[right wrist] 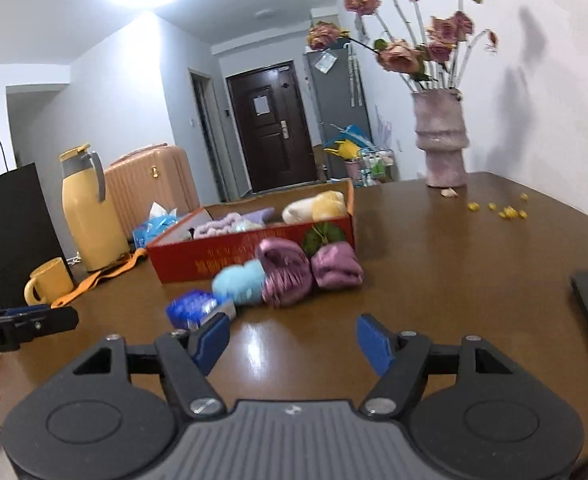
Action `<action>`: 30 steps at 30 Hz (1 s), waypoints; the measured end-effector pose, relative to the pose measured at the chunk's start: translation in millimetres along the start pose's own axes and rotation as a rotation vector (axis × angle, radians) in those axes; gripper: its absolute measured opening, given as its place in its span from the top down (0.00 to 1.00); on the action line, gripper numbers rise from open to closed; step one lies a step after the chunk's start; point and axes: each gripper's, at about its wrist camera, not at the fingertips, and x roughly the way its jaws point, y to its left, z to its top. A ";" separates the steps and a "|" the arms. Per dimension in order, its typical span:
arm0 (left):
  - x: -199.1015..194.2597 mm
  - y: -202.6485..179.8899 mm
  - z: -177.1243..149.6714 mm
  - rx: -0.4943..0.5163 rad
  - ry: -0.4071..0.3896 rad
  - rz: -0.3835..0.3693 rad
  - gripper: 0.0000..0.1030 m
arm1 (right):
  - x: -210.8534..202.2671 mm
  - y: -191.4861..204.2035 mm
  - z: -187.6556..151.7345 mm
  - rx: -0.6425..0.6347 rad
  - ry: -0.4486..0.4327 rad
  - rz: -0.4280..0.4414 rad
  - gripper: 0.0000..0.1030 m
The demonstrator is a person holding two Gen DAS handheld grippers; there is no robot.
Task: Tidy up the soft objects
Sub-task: 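Move both grippers back over the table toward the pink scrunchie, then close both grippers on the pink satin scrunchie and lift it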
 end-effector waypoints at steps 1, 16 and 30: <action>0.4 -4.6 -4.4 0.022 0.009 -0.013 0.02 | -4.8 -1.5 -7.5 -0.010 -0.004 -0.013 0.28; 101.2 -55.2 38.5 0.079 0.007 -0.102 0.19 | 55.0 -39.5 26.4 0.082 0.034 -0.033 0.34; 216.0 -77.7 52.1 0.129 0.221 -0.244 0.89 | 203.3 -76.0 65.7 0.191 0.213 0.063 0.68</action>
